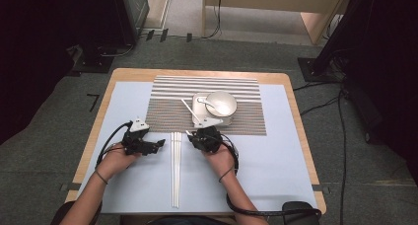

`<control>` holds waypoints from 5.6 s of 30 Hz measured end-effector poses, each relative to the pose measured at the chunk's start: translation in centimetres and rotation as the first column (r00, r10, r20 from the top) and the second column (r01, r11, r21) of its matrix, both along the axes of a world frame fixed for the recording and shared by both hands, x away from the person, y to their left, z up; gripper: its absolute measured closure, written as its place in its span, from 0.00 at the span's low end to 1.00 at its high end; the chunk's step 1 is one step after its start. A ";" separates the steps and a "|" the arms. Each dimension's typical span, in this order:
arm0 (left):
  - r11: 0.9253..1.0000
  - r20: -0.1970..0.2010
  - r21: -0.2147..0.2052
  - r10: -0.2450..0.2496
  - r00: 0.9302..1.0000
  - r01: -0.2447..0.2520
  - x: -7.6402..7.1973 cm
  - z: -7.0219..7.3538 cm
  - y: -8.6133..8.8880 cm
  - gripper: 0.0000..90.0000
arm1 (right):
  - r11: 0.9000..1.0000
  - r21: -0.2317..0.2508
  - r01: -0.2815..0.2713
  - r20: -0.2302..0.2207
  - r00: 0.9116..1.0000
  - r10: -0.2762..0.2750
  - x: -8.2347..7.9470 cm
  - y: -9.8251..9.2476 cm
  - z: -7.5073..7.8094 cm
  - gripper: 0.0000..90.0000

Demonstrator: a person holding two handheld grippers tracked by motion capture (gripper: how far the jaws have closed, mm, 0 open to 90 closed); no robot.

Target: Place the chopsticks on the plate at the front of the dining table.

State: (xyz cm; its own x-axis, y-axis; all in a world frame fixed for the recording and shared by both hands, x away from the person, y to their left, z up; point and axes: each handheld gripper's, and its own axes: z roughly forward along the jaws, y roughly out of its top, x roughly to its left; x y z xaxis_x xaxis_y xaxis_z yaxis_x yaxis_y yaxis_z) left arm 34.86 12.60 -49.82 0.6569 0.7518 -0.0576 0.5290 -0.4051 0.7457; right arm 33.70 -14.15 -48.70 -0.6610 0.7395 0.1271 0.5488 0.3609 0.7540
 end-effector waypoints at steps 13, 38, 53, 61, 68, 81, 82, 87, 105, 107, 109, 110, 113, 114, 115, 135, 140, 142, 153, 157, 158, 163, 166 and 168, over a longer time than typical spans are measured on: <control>1.000 0.000 0.000 0.000 1.000 0.000 0.0 0.0 0.0 0.16 | 0.999 0.053 -0.002 -0.031 1.000 0.003 -0.7 -0.8 0.5 0.83; 1.000 0.000 -0.001 0.000 1.000 0.000 0.0 0.0 0.0 0.16 | 0.996 0.074 0.039 -0.050 0.998 -0.036 -2.0 -2.3 0.4 0.82; 1.000 0.000 0.000 0.000 1.000 0.000 0.0 0.0 0.0 0.16 | 0.998 0.038 0.046 -0.011 0.999 -0.045 -3.6 -2.6 0.0 0.83; 1.000 0.000 0.000 0.000 1.000 0.000 0.0 0.0 0.0 0.16 | 0.997 0.035 0.063 -0.006 0.998 -0.062 -4.3 -3.1 -0.4 0.82; 1.000 0.001 0.001 0.000 1.000 0.000 0.0 0.0 0.0 0.16 | 0.997 0.029 0.066 -0.005 0.998 -0.065 -4.7 -3.4 -0.6 0.82; 1.000 0.001 0.001 0.000 1.000 0.000 0.0 0.0 0.0 0.16 | 0.997 0.019 0.073 0.001 0.997 -0.073 -5.4 -3.9 -1.3 0.81; 1.000 0.001 0.001 0.000 1.000 0.000 0.0 0.0 0.0 0.16 | 0.997 0.020 0.073 0.004 0.997 -0.073 -5.5 -3.9 -1.3 0.81; 1.000 0.002 0.001 0.000 1.000 0.000 0.0 0.0 0.0 0.16 | 0.997 0.009 0.070 0.019 0.997 -0.070 -5.6 -3.8 -1.4 0.81; 1.000 0.002 0.003 0.000 1.000 0.000 0.0 0.0 0.0 0.16 | 0.994 -0.018 0.112 0.038 0.993 -0.111 -5.7 -3.6 -1.4 0.94; 1.000 0.002 0.004 0.000 1.000 0.000 0.0 0.0 0.0 0.16 | 0.993 -0.021 0.112 0.040 0.993 -0.111 -5.7 -3.6 -1.4 0.95; 1.000 0.002 0.003 0.000 1.000 0.000 0.0 0.0 0.0 0.16 | 0.994 -0.008 0.111 0.030 0.993 -0.111 -5.6 -3.7 -1.4 0.95; 1.000 0.002 0.003 0.000 1.000 0.000 0.0 0.0 0.0 0.16 | 0.994 -0.008 0.111 0.030 0.993 -0.111 -5.6 -3.7 -1.4 0.95; 1.000 0.002 0.001 0.000 1.000 0.000 0.0 0.0 0.0 0.16 | 0.994 0.003 0.111 0.020 0.994 -0.111 -5.5 -3.9 -1.4 0.95; 1.000 0.002 0.001 0.000 1.000 0.000 0.0 0.0 0.0 0.16 | 0.994 0.003 0.111 0.020 0.994 -0.111 -5.5 -3.9 -1.4 0.95; 1.000 0.001 0.002 0.000 1.000 0.000 0.0 0.0 0.0 0.16 | 0.994 0.004 0.109 0.016 0.994 -0.109 -5.5 -3.9 -1.4 0.95; 1.000 0.001 0.003 0.000 1.000 0.000 0.0 0.0 0.0 0.16 | 0.994 0.029 0.104 0.010 0.994 -0.104 -5.0 -4.3 -0.3 0.95; 1.000 0.001 0.004 0.000 1.000 0.000 0.0 0.0 0.0 0.16 | 0.994 0.032 0.102 0.013 0.995 -0.103 -4.8 -4.4 0.0 0.95; 1.000 0.002 0.004 0.000 1.000 0.000 0.0 0.0 0.0 0.16 | 0.994 0.032 0.101 0.013 0.995 -0.101 -4.8 -4.4 0.1 0.95; 1.000 0.001 0.003 0.000 1.000 0.000 0.0 0.0 0.0 0.16 | 0.995 0.018 0.099 0.020 0.995 -0.099 -4.0 -4.4 0.7 0.95; 1.000 0.001 0.003 0.000 1.000 0.000 0.0 0.0 0.0 0.16 | 0.995 0.016 0.099 0.020 0.995 -0.099 -3.8 -4.4 0.8 0.95; 1.000 0.001 0.003 0.000 1.000 0.000 0.0 0.0 0.0 0.16 | 0.995 0.016 0.099 0.020 0.995 -0.099 -3.8 -4.4 0.8 0.95; 1.000 0.001 0.004 -0.001 1.000 0.001 0.0 0.0 0.0 0.16 | 0.995 0.014 0.100 0.019 0.995 -0.100 -3.5 -4.3 0.9 0.95; 1.000 0.001 0.002 0.000 1.000 0.000 0.0 0.0 0.0 0.16 | 0.995 0.013 0.101 0.015 0.995 -0.101 -3.3 -4.2 0.9 0.95; 1.000 0.001 0.002 0.000 1.000 0.000 0.0 0.0 0.0 0.16 | 0.995 0.013 0.100 0.015 0.995 -0.100 -3.2 -4.2 0.9 0.95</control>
